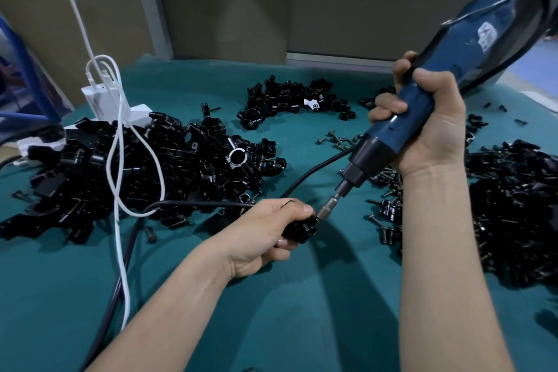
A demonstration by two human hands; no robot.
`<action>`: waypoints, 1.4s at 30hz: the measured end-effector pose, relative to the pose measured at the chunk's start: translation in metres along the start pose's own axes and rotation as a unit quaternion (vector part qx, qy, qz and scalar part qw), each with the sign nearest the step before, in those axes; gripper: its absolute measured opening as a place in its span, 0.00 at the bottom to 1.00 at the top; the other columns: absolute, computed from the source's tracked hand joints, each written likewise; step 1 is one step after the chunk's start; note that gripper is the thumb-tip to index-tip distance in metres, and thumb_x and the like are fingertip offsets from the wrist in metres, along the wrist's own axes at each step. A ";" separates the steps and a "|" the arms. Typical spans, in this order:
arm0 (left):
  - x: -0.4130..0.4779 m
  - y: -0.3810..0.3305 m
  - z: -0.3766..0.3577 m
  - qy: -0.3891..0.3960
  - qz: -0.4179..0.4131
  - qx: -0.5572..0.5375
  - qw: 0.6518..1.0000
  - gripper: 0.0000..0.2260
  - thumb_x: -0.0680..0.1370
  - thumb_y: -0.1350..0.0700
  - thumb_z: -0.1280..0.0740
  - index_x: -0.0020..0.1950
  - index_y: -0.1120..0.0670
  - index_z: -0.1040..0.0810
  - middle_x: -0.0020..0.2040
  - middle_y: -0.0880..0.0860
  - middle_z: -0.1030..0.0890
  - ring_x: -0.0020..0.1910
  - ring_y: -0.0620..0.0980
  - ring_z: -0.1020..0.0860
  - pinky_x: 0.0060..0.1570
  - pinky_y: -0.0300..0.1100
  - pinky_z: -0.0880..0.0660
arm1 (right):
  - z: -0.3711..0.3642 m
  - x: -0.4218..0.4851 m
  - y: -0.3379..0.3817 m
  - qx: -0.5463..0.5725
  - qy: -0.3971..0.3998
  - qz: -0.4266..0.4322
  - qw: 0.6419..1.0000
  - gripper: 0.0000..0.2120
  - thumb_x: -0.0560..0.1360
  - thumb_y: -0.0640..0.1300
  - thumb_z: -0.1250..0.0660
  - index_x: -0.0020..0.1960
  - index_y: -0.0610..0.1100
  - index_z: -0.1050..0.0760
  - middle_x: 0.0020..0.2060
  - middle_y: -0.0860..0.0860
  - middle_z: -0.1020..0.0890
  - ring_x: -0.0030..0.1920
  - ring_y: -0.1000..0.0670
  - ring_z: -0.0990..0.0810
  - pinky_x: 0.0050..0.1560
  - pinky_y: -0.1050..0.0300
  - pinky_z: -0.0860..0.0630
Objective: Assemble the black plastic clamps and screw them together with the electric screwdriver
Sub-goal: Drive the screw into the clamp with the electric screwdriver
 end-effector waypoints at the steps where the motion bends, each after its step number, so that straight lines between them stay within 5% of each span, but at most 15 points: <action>1: 0.000 0.000 0.000 0.000 0.000 0.002 1.000 0.08 0.80 0.59 0.39 0.41 0.56 0.28 0.38 0.55 0.30 0.23 0.42 0.40 0.17 0.30 0.46 | -0.001 0.000 0.000 -0.002 0.005 0.001 1.000 0.06 0.73 0.39 0.42 0.47 0.46 0.29 0.39 0.55 0.22 0.25 0.57 0.30 0.29 0.63 0.30; 7: 0.001 0.000 0.001 -0.001 -0.006 0.011 1.000 0.07 0.79 0.60 0.38 0.41 0.56 0.27 0.36 0.54 0.30 0.23 0.42 0.40 0.17 0.30 0.45 | -0.002 -0.001 0.000 -0.005 0.004 -0.003 1.000 0.05 0.73 0.39 0.42 0.46 0.46 0.29 0.38 0.55 0.22 0.24 0.57 0.31 0.29 0.64 0.30; 17: 0.000 -0.008 0.004 -0.059 -0.075 0.039 0.995 0.11 0.79 0.59 0.36 0.37 0.51 0.23 0.31 0.49 0.29 0.23 0.42 0.37 0.21 0.31 0.41 | 0.022 -0.002 0.007 -0.092 -0.136 0.009 0.986 0.06 0.75 0.37 0.38 0.40 0.43 0.27 0.37 0.52 0.21 0.25 0.55 0.31 0.29 0.61 0.29; 22: 0.000 -0.013 0.003 -0.082 -0.120 0.011 0.989 0.08 0.79 0.60 0.36 0.40 0.54 0.23 0.36 0.56 0.25 0.23 0.44 0.39 0.20 0.31 0.42 | 0.027 -0.004 0.018 -0.125 -0.173 0.039 0.976 0.05 0.73 0.36 0.35 0.48 0.38 0.29 0.37 0.50 0.21 0.26 0.53 0.29 0.30 0.61 0.29; 31: 0.001 -0.010 0.002 -0.083 -0.108 0.027 0.990 0.06 0.80 0.58 0.37 0.44 0.56 0.26 0.35 0.55 0.17 0.24 0.46 0.43 0.21 0.33 0.46 | -0.001 -0.002 0.013 -0.128 -0.067 0.037 0.989 0.05 0.73 0.36 0.38 0.46 0.43 0.29 0.37 0.52 0.20 0.26 0.54 0.30 0.30 0.60 0.29; 42: 0.000 -0.013 0.000 -0.067 -0.112 0.027 0.991 0.10 0.80 0.60 0.39 0.40 0.55 0.25 0.35 0.56 0.18 0.22 0.44 0.41 0.21 0.30 0.44 | 0.003 -0.003 0.009 -0.083 -0.057 0.020 0.995 0.05 0.72 0.37 0.38 0.47 0.44 0.29 0.36 0.54 0.21 0.25 0.55 0.31 0.30 0.61 0.30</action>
Point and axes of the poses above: each hand's wrist, its own x-axis towards the middle knuckle, its own z-axis out of the back of the hand, y = z × x, the point moved 10 cm from there along x, towards the middle knuckle
